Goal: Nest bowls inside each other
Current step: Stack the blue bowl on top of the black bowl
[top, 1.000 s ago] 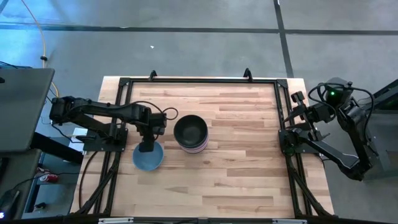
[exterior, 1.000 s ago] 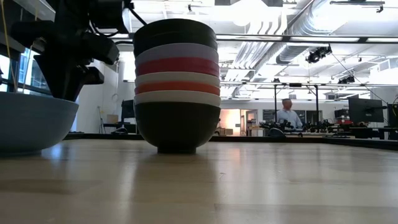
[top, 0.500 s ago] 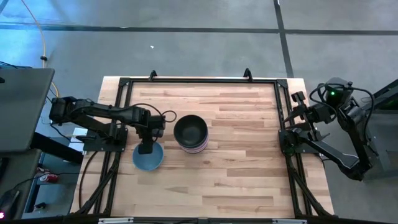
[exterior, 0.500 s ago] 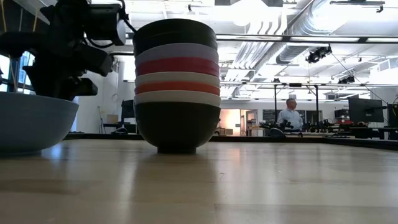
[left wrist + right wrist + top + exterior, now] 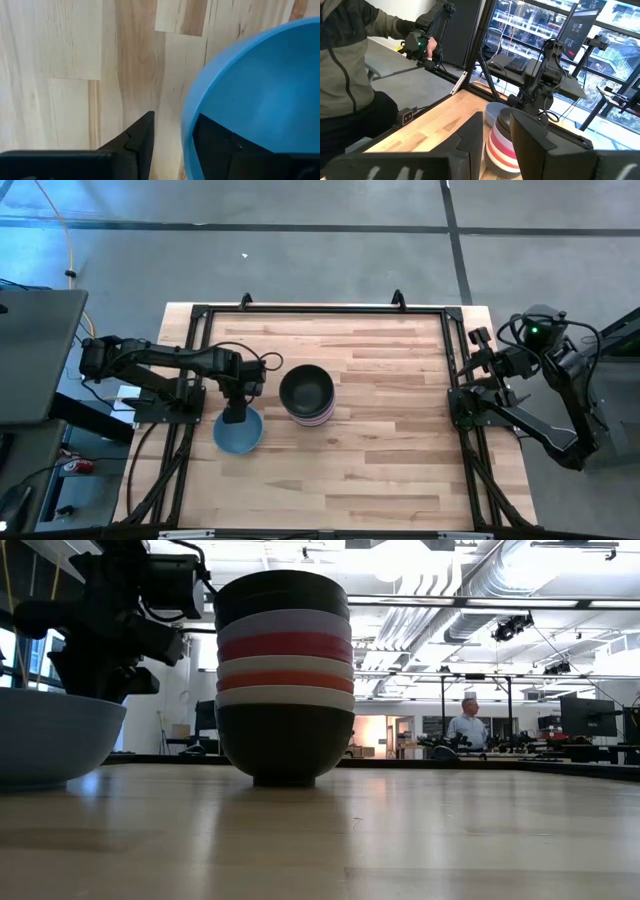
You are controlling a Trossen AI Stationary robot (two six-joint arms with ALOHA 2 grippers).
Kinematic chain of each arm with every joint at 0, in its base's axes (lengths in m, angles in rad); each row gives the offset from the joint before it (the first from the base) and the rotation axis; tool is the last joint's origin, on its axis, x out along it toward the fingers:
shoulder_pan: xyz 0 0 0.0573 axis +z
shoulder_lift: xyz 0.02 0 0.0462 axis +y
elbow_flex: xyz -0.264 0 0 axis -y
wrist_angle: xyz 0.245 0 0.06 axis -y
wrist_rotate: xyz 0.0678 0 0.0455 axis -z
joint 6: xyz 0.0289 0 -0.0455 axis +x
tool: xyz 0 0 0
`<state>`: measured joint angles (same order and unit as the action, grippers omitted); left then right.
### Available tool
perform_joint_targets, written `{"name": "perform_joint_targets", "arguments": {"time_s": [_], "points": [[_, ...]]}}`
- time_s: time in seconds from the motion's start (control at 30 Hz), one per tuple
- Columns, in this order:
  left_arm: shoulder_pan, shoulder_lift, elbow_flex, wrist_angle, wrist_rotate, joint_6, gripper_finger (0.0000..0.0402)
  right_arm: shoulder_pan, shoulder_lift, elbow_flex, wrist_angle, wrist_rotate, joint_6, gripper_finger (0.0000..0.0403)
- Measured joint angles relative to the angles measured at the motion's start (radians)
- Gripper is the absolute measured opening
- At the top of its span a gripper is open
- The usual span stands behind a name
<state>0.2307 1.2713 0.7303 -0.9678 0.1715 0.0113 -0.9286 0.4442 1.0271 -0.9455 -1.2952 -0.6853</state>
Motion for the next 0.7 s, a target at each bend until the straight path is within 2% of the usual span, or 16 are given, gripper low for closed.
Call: {"name": "perform_joint_targets", "arguments": {"time_s": [0.7], "points": [[0.000, 0.000, 0.001, 0.000, 0.031, -0.008, 0.0117, 0.000, 0.001, -0.050, 0.038, -0.001, -0.003, 0.0091]]}}
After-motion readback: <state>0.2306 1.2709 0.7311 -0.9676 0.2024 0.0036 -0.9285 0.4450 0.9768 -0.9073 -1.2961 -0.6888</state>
